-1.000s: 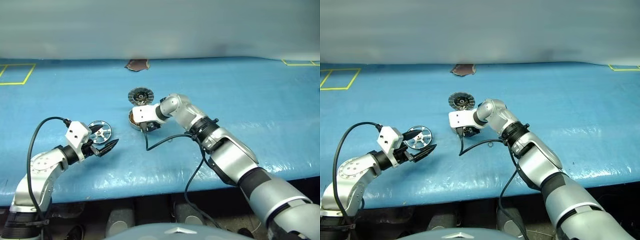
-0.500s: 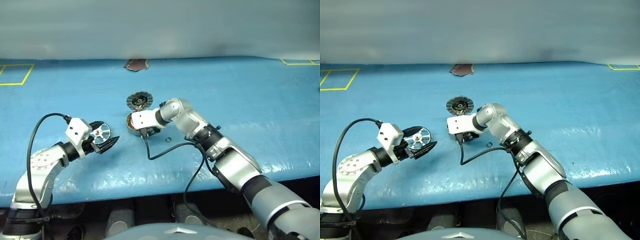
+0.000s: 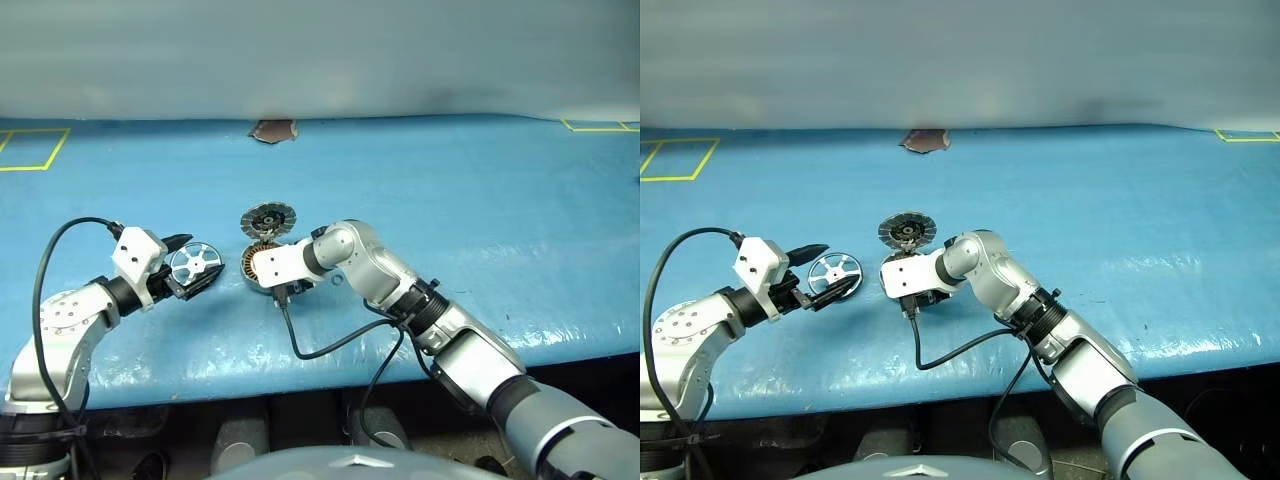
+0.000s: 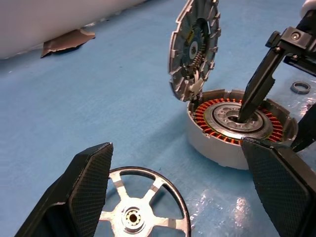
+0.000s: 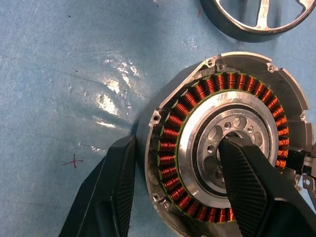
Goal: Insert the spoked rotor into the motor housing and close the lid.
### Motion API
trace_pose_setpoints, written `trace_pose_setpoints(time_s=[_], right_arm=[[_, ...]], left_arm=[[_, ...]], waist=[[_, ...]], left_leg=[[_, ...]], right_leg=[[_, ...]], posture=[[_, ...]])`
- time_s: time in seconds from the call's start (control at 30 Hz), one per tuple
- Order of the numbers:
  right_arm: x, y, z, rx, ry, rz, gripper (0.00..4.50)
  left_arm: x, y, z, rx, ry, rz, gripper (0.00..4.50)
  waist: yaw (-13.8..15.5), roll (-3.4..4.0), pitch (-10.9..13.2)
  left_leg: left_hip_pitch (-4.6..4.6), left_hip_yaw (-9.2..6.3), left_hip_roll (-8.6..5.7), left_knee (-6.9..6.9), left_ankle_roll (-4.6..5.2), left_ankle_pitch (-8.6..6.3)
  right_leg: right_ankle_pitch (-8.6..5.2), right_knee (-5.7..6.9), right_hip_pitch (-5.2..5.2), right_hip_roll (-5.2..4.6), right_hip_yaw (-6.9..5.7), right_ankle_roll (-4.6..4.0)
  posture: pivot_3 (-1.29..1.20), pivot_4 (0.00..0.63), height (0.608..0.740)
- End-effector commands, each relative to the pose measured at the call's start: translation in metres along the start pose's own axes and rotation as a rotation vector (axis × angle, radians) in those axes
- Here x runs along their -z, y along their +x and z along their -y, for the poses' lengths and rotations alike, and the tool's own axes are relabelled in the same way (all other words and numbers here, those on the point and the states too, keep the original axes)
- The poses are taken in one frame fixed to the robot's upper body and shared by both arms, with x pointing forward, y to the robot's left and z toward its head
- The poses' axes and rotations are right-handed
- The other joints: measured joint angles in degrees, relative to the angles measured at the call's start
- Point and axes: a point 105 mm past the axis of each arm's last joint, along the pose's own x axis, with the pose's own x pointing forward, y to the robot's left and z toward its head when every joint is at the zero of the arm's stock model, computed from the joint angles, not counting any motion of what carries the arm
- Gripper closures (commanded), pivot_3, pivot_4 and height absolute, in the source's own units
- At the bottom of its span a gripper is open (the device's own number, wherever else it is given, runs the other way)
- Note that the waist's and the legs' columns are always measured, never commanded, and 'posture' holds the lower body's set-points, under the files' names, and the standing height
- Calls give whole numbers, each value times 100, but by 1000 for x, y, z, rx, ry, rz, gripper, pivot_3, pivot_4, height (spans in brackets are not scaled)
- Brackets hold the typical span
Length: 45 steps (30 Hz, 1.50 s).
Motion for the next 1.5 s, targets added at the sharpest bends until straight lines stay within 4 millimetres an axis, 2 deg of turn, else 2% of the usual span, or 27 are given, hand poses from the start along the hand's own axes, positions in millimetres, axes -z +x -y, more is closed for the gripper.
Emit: trace_pose_setpoints(time_s=[0.03, 0.1, 0.2, 0.4, 0.57, 0.67, 0.77, 1.03, 1.1, 1.27, 1.37, 1.5], right_arm=[[22, 11, -26, -107, 66, -73, 1548], [22, 10, -28, -106, 68, -71, 990], [9, 5, -25, -67, 85, -8, 39], [-26, -17, -23, -7, 99, 175, 39], [-31, -39, -9, 147, 137, 234, 39], [-25, -55, 3, 289, 222, 263, 39], [-12, -68, 7, 398, 288, 250, 39], [35, -112, -13, 735, 610, 273, 39], [39, -115, -17, 760, 658, 283, 39], [55, -112, -42, 738, 735, 236, 39], [66, -104, -51, 731, 793, 206, 39], [67, -95, -60, 708, 826, 205, 39]], left_arm=[[-13, -2, -7, -19, 40, 35, 0], [-13, -1, -8, -22, 42, 37, 0], [-14, 0, -7, -16, 42, 40, 0], [-14, 6, -6, 2, 37, 44, 0], [-15, 15, 3, 49, 22, 56, 0], [-12, 22, 12, 96, 5, 60, 0], [-14, 25, 17, 122, -10, 76, 0], [-8, 4, 16, 212, 4, 8, 0], [-6, 1, 16, 219, 7, -5, 0], [-7, 1, 16, 225, 9, -9, 0], [-7, 4, 21, 253, 6, -8, 0], [-6, 4, 23, 270, 4, -10, 0]], waist=[[15, -1, -2], [41, -1, -2], [51, -4, -4], [50, -4, -3], [46, -4, 1], [49, -4, 1], [56, -5, 1], [50, -5, 2], [49, -5, 2], [59, -6, 3], [46, -7, 3], [48, -7, 4]], left_leg=[[0, 0, -1, 1, 0, 0], [0, -1, -2, 3, 0, 0], [-1, -2, -3, 8, 0, 0], [-10, -4, -3, 10, -2, -1], [-21, -4, -3, 10, -3, -1], [-19, -5, -2, 11, -3, -1], [-20, -5, -3, 13, -3, -2], [-25, -3, -1, 5, -8, -5], [-24, -3, 0, 4, -8, -5], [-24, -3, 0, 10, -8, -5], [-25, -1, 0, 11, -8, -5], [-25, -1, 2, 9, -8, -5]], right_leg=[[0, 0, 1, -1, 0, 0], [0, -1, 4, -3, -2, 0], [1, -3, 6, -4, -3, 2], [1, -3, -2, -4, -4, 3], [2, -3, -11, -3, -5, 5], [2, -2, -9, -3, -6, 5], [2, -5, -8, -4, -6, 5], [-4, -6, -17, -3, -5, -1], [-5, -6, -17, -3, -5, -3], [-5, -7, -13, -6, -5, -2], [-5, -8, -14, -7, -4, -2], [-5, -8, -17, -6, -5, -2]], posture=[[0, 150, 740], [0, 150, 740], [0, 150, 740], [0, 150, 740], [0, 150, 740], [0, 150, 740], [0, 150, 740], [0, 150, 740], [0, 150, 740], [0, 150, 740], [0, 150, 740], [0, 150, 740]])
